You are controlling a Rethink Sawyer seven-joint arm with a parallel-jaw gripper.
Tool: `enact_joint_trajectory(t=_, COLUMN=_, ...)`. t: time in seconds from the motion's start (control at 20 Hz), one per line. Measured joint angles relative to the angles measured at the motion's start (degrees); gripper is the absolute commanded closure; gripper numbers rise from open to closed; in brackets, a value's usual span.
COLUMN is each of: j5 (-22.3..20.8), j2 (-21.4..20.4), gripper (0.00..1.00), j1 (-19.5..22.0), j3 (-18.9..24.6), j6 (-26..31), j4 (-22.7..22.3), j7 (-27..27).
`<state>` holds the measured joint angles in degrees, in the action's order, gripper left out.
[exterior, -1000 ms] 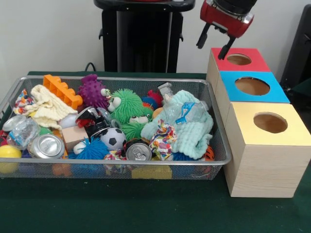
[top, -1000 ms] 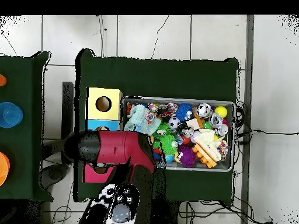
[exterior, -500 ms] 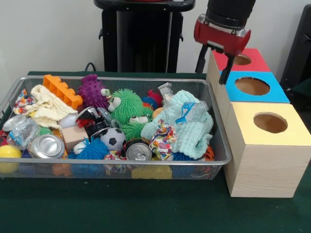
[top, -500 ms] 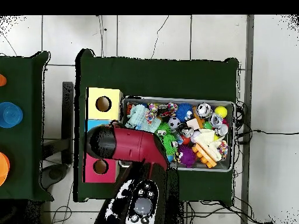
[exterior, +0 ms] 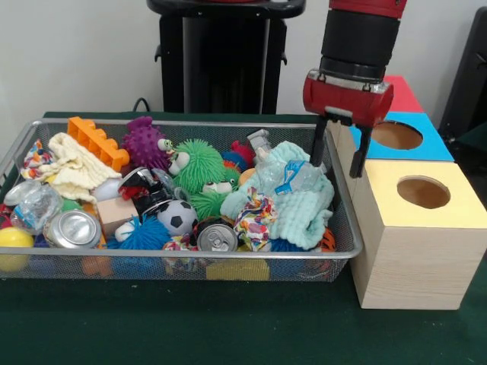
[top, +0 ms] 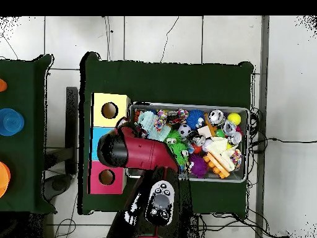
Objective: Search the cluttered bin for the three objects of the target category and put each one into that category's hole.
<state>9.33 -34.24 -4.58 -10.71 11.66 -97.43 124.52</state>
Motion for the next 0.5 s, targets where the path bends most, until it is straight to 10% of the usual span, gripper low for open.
enact_joint_trajectory(t=0.5, j5=2.2, j2=1.6, gripper=0.00, j1=-5.5, j3=-3.8, j6=0.6, j4=-0.8, j7=0.1)
